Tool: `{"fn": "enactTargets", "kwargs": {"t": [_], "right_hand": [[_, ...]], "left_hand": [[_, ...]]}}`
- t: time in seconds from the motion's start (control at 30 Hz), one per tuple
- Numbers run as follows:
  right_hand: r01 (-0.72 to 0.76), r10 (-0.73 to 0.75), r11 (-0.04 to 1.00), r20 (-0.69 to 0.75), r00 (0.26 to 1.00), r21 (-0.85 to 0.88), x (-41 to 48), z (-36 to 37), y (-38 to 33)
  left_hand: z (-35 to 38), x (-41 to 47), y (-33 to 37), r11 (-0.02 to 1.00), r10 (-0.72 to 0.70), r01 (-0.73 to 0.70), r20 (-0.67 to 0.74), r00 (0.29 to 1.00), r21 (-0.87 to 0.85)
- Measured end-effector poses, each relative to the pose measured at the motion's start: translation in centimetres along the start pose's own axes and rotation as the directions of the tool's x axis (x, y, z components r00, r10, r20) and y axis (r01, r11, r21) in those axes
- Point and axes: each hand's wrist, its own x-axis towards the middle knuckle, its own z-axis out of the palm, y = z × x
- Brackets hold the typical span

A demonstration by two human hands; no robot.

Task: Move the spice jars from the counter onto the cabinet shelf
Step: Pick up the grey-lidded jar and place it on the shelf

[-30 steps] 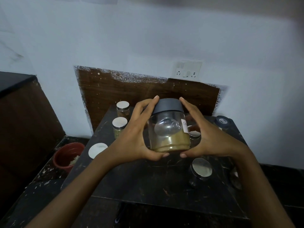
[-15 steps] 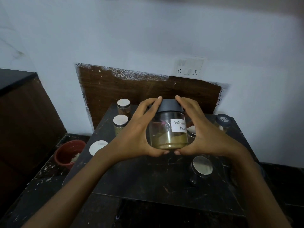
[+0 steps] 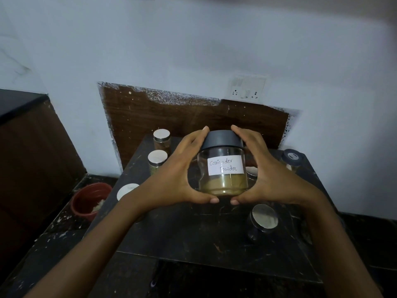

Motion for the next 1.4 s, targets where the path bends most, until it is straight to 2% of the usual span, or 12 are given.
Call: {"fn": "enactTargets", "kwargs": {"t": [0.27, 0.43, 0.57, 0.8, 1.2, 1.3, 1.4], "right_hand": [[-0.003, 0.002, 0.998, -0.012, 1.0, -0.057, 0.7, -0.5, -1.8], [0.03, -0.036, 0.992, -0.048, 0.998, -0.121, 2.8, -2.9, -4.8], [0.129, -0.162, 0.972, -0.163, 0.973, -0.197, 6.1, -5.8, -8.2], [0.228, -0.306, 0.928, -0.25, 0.919, -0.296, 10.9, -9.7, -12.0], [0.346, -0.475, 0.844, -0.271, 0.837, -0.41, 21.3, -16.9, -11.7], [0.373, -0.552, 0.786, -0.289, 0.782, -0.492, 25.7, -20.3, -11.8], [0.382, -0.613, 0.734, -0.306, 0.728, -0.561, 30.9, -23.3, -12.1]], "left_hand": [[-2.6, 0.3, 0.2, 0.998, 0.061, -0.061, -0.013, 0.998, 0.013], [-7.5, 2.0, 1.1, 0.977, 0.161, -0.158, -0.009, 0.987, 0.14], [-12.9, 4.5, 2.6, 0.94, 0.256, -0.237, -0.047, 0.966, 0.245], [-19.7, 8.4, 4.3, 0.864, 0.353, -0.289, -0.086, 0.932, 0.413], [-26.3, 16.8, 4.0, 0.751, 0.388, -0.201, -0.173, 0.905, 0.629], [-29.1, 20.7, 4.0, 0.712, 0.421, -0.146, -0.251, 0.871, 0.687], [-31.8, 25.2, 3.7, 0.614, 0.467, -0.058, -0.303, 0.831, 0.787]]}}
